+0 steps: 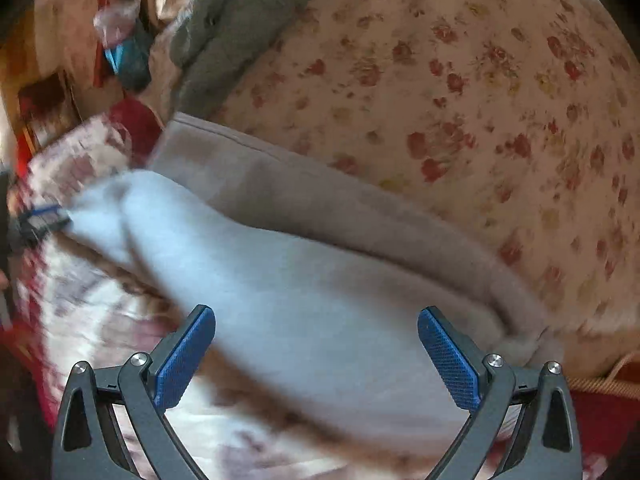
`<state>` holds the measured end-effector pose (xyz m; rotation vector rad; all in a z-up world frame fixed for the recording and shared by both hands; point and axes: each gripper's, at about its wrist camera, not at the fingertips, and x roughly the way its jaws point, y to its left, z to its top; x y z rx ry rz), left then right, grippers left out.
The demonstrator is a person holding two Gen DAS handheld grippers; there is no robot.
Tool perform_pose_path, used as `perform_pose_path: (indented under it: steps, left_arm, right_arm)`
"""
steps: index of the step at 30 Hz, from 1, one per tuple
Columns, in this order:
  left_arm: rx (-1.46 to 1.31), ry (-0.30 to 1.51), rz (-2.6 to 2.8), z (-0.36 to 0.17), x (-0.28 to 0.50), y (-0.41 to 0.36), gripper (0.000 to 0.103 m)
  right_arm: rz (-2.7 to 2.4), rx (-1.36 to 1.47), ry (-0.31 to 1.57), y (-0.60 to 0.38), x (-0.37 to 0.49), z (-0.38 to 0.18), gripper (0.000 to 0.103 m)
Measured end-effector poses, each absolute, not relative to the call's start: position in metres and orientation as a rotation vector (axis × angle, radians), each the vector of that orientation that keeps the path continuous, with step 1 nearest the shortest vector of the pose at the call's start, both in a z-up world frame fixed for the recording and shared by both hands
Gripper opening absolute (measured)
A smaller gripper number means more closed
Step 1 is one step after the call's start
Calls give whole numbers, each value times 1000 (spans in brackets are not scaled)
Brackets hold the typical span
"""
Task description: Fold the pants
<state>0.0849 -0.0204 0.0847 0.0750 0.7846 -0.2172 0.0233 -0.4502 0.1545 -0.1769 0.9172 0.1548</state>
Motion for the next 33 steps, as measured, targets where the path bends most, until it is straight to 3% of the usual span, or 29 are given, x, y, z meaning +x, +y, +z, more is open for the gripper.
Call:
perform_pose_path:
  steps: [7,13,16,18,19,21,24,31,33]
  left_arm:
    - [91,830,-331,77,131,-8,103]
    - [121,836,-416,70,154,-5,103]
    - [142,853,-436,63,163,-4,103]
    - [164,870,-452,58,168,-6,103]
    - [185,877,-456,55,171,-9,103]
    - [226,880,-454,51,177,-14,103]
    - [246,874,-446,50,185,-17,103]
    - [306,876,-465,50,202,-32,103]
    - [280,904,-485,48,202,-33,83]
  right_arm:
    - [194,-333,994,-472,61,126,100]
    - [241,-424,1089,-480,90,102,89]
    - [254,-477,1154,-482,101,87,75]
    - [242,-519,1169,-482,104,80,58]
    - [239,-533,1167,-481,103,78,54]
    - [212,-566,1148,-481,98,77,27]
    - [188,-579,1116,-481,89,84,17]
    - [150,-627,1037,-469,38,116,13]
    - [138,-624,1011,-466,25,136,13]
